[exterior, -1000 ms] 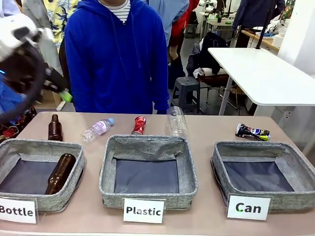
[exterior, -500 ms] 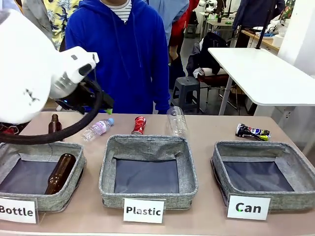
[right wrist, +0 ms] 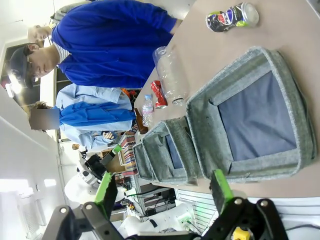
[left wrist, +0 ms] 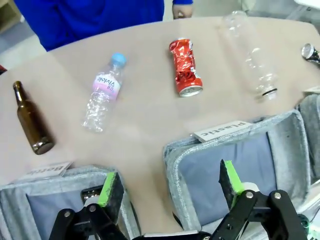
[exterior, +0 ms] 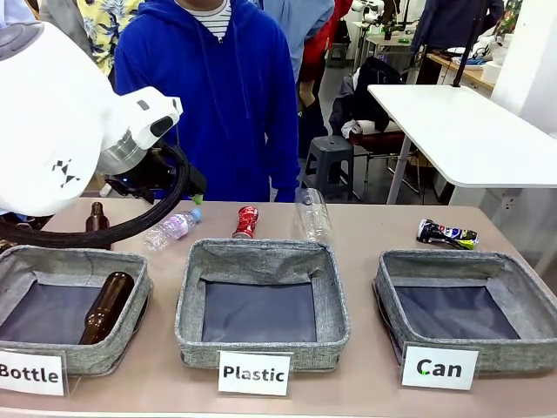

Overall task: Sort the can waste into the basket.
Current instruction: Pick up the can waste from the table and place it in the right Fabric basket.

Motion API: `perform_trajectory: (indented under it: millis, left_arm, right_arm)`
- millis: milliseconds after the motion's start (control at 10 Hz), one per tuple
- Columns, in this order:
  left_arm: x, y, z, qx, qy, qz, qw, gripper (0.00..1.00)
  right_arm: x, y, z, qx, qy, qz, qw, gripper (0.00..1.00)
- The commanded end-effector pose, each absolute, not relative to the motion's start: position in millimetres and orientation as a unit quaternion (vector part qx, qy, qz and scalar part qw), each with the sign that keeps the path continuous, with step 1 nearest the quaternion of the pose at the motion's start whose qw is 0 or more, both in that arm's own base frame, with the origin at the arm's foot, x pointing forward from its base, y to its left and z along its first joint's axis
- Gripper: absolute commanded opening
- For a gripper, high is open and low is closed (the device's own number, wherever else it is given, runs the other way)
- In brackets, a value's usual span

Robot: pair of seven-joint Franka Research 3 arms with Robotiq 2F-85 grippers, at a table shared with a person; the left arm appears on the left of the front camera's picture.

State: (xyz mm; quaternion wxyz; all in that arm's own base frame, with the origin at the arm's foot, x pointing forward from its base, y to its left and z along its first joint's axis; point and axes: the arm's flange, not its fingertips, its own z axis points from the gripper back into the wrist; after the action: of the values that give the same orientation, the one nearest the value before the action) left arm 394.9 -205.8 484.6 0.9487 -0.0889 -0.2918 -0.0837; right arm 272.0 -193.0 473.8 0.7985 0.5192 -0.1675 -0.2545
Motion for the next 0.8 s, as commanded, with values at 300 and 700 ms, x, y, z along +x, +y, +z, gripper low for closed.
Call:
perform_trajectory:
  millis: [300,700]
  left_arm:
    - [484,-256,462,-0.050,-0.204,-0.089,0.974,1.00]
    - [468,-188,474,-0.144,-0.190,-0.089,0.967,1.00]
  right_arm:
    - [273,-194,474,0.528,-0.179,-0.246,0.793,1.00]
    - [273,-194,474,0.528,-0.179,-0.246,0.793,1.00]
